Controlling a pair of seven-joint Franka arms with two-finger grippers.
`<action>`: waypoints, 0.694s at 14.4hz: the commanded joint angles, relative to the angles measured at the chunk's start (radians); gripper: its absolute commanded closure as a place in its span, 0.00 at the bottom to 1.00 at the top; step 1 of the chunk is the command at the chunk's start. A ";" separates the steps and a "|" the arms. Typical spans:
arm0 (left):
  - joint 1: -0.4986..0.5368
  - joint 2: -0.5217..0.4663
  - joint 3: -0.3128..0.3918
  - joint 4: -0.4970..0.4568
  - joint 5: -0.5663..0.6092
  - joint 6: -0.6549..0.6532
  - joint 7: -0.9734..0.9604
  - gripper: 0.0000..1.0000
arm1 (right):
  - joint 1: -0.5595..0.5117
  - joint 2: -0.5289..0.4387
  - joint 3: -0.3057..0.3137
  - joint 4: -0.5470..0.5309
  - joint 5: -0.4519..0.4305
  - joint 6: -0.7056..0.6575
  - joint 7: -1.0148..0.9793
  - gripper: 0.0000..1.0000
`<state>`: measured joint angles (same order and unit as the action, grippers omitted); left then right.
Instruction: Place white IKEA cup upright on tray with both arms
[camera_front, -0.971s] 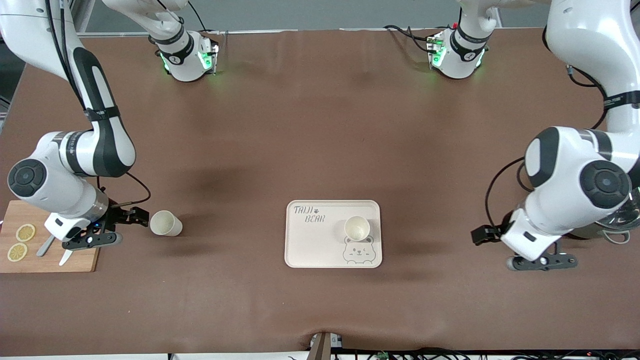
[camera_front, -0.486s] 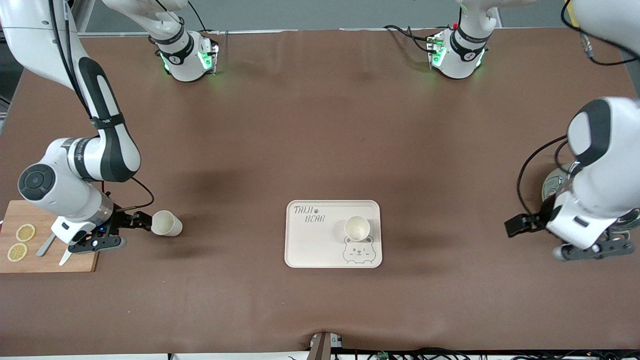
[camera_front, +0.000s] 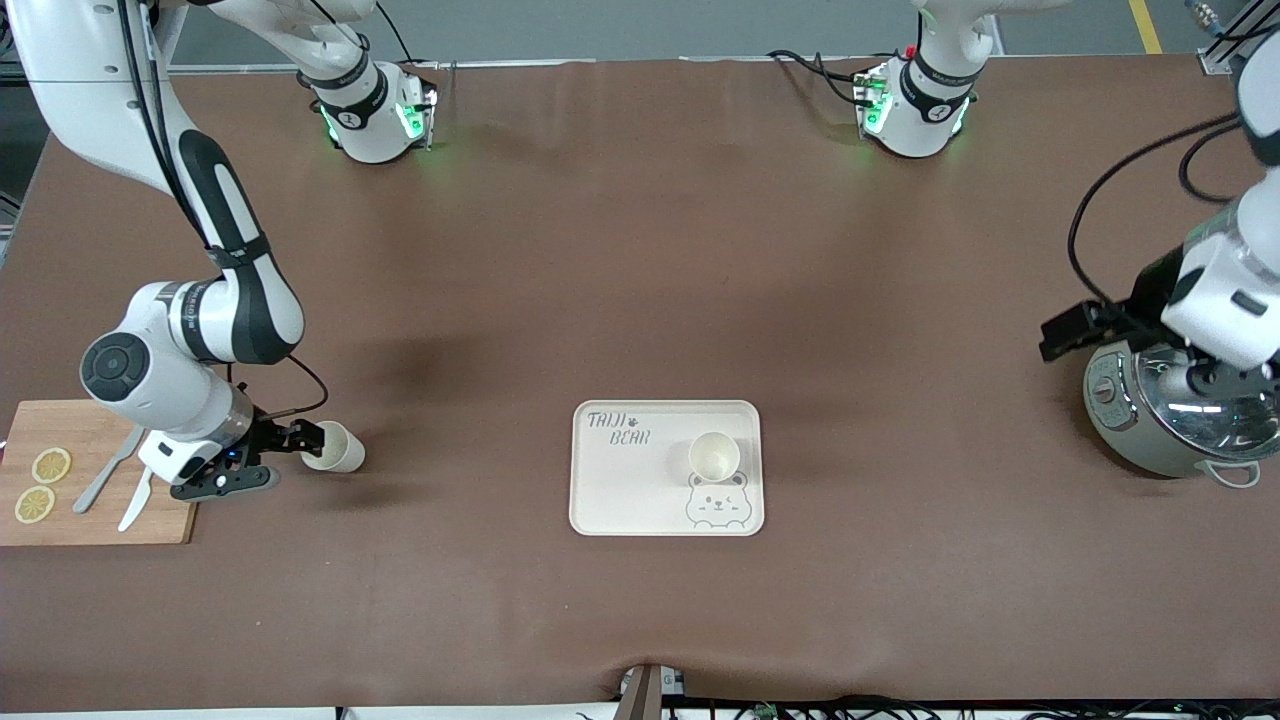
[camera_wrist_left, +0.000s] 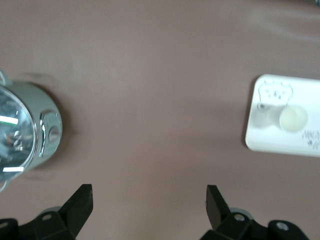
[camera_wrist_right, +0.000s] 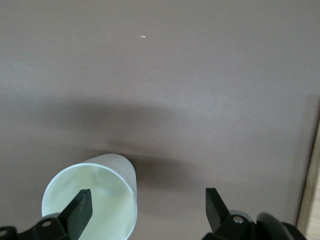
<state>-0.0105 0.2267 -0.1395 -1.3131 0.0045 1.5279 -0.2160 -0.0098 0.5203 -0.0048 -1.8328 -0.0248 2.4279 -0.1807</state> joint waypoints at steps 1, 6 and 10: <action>-0.041 -0.041 0.055 -0.029 -0.021 -0.040 0.070 0.00 | 0.004 0.010 0.003 -0.014 -0.003 0.011 -0.010 0.00; -0.056 -0.015 0.130 -0.026 -0.073 0.052 0.156 0.00 | 0.004 0.033 0.002 -0.023 -0.003 0.031 -0.011 0.00; -0.052 -0.018 0.133 -0.023 -0.078 0.066 0.155 0.00 | 0.002 0.047 0.003 -0.025 -0.003 0.050 -0.013 0.00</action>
<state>-0.0540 0.2197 -0.0185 -1.3359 -0.0490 1.5819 -0.0739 -0.0042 0.5674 -0.0045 -1.8515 -0.0248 2.4630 -0.1824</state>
